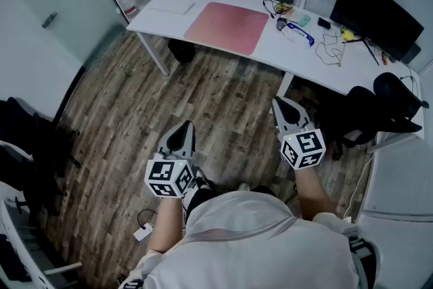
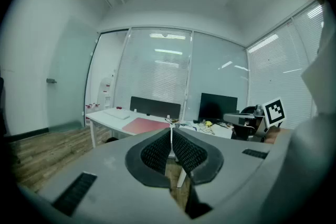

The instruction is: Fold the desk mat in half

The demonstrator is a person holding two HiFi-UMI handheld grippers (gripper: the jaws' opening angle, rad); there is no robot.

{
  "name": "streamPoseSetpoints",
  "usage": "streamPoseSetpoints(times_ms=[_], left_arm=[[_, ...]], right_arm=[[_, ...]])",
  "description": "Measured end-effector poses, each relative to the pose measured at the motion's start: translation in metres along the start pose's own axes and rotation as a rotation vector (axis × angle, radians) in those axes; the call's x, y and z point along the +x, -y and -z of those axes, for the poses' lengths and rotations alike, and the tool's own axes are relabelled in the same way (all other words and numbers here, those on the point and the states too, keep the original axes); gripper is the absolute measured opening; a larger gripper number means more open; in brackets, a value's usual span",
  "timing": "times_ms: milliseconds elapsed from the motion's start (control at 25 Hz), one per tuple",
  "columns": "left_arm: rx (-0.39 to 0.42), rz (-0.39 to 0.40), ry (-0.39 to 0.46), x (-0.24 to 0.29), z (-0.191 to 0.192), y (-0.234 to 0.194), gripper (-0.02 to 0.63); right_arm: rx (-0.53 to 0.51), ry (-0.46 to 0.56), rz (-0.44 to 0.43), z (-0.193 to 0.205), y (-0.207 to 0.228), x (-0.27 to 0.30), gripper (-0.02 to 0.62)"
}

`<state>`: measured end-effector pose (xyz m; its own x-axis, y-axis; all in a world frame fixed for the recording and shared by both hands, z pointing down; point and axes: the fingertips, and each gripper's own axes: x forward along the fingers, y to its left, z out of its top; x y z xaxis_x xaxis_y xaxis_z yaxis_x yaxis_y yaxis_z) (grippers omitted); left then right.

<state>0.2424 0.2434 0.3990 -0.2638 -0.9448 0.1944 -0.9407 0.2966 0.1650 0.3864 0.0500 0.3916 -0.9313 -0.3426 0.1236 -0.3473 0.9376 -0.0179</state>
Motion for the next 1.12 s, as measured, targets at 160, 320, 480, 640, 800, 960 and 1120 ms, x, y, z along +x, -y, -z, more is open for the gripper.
streamPoseSetpoints(times_ms=[160,320,480,640,800,960,1120], left_arm=[[-0.007,0.0,-0.012,-0.006,0.006,0.0,0.02],[-0.019,-0.009,-0.021,-0.01,0.012,-0.006,0.02],[-0.022,-0.009,-0.025,-0.012,0.013,-0.008,0.02],[-0.017,0.001,-0.032,-0.011,0.015,-0.007,0.02],[-0.02,-0.001,-0.043,-0.012,0.017,-0.014,0.02],[-0.022,0.001,-0.044,-0.01,0.017,-0.023,0.02],[-0.035,0.011,-0.05,-0.007,0.019,-0.04,0.02]], right_arm=[[0.006,-0.016,-0.001,0.007,-0.005,-0.002,0.051],[0.006,-0.022,-0.007,0.011,-0.012,0.0,0.051],[0.008,-0.03,-0.008,0.015,-0.015,-0.001,0.051],[0.012,-0.034,-0.004,0.019,-0.016,-0.001,0.051],[0.031,-0.039,0.026,0.021,-0.015,0.002,0.051],[0.062,-0.047,0.035,0.027,-0.015,0.01,0.051],[0.058,-0.064,0.035,0.028,-0.025,0.027,0.052]])
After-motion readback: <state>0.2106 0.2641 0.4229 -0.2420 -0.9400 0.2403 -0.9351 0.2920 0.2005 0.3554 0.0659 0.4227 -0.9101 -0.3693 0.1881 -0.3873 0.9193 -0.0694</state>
